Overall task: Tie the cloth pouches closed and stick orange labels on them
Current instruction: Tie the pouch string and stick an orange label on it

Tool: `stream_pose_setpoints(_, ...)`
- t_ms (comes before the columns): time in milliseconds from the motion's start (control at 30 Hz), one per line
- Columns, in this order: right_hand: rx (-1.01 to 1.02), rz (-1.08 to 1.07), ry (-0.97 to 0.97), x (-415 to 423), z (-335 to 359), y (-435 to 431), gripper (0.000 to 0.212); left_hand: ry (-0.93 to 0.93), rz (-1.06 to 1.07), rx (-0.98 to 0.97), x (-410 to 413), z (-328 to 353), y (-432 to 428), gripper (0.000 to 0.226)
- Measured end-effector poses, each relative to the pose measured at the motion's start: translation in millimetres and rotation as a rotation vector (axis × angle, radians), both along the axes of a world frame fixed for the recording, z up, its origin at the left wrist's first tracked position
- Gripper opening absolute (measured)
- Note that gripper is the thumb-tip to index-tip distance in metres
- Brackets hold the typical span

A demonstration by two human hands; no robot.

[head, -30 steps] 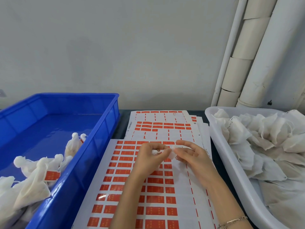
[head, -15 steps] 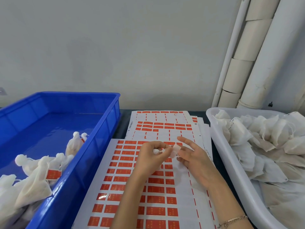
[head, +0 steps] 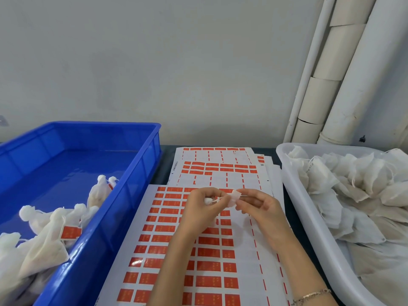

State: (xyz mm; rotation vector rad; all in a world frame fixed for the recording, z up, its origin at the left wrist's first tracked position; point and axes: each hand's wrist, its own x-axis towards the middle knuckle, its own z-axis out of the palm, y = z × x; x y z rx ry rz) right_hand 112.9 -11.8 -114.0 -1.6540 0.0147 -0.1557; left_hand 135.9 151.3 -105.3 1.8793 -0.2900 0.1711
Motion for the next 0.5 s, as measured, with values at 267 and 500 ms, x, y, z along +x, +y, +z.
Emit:
stream_pose_setpoints(267, 0.023, -0.041, -0.030, 1.3, 0.2, -3.4, 0.018, 0.071, -0.068, 0.004, -2.7, 0.7, 1.7, 0.009)
stream_pose_setpoints(500, 0.028, -0.044, -0.065, 1.7, -1.4, -4.5, 0.015, 0.109, -0.086, -0.024, -1.0, 1.9, 3.5, 0.011)
